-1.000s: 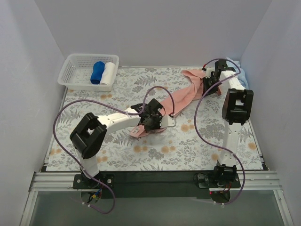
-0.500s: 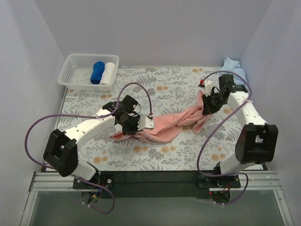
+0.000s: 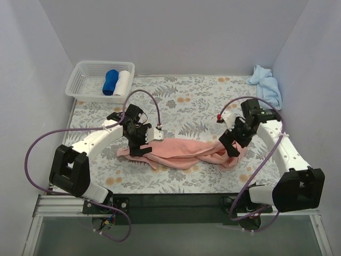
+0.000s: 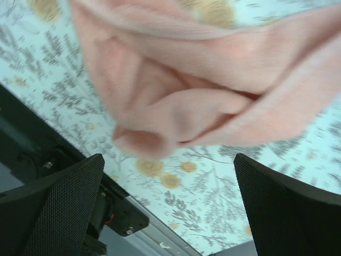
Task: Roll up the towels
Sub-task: Flatten the towel
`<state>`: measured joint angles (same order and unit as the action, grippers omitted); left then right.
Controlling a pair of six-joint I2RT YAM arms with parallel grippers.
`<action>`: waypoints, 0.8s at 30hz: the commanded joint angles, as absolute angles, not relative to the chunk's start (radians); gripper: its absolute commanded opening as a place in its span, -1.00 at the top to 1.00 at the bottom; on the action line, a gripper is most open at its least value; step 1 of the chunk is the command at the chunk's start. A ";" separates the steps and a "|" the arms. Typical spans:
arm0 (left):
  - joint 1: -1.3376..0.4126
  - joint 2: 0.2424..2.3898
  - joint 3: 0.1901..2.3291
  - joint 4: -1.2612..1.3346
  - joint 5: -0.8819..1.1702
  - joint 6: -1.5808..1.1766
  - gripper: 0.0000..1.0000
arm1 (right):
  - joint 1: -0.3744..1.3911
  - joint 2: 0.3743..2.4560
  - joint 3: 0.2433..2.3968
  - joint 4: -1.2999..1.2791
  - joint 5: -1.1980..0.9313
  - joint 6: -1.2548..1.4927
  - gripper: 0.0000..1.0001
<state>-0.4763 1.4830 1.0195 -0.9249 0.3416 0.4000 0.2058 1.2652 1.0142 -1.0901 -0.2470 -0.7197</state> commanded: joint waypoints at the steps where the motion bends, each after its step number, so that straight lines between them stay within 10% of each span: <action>1: -0.437 1.440 1.097 -0.943 0.414 0.403 -0.50 | 0.117 1.300 1.179 -1.092 -0.226 -0.732 -0.96; 11: -0.371 1.379 1.117 -0.939 0.433 0.261 -0.48 | -0.029 1.672 1.512 -1.055 -0.121 -0.585 -0.16; 24: -0.213 1.456 1.160 -1.045 0.472 0.187 -0.57 | 0.090 2.046 1.813 -1.046 -0.072 -0.436 -0.22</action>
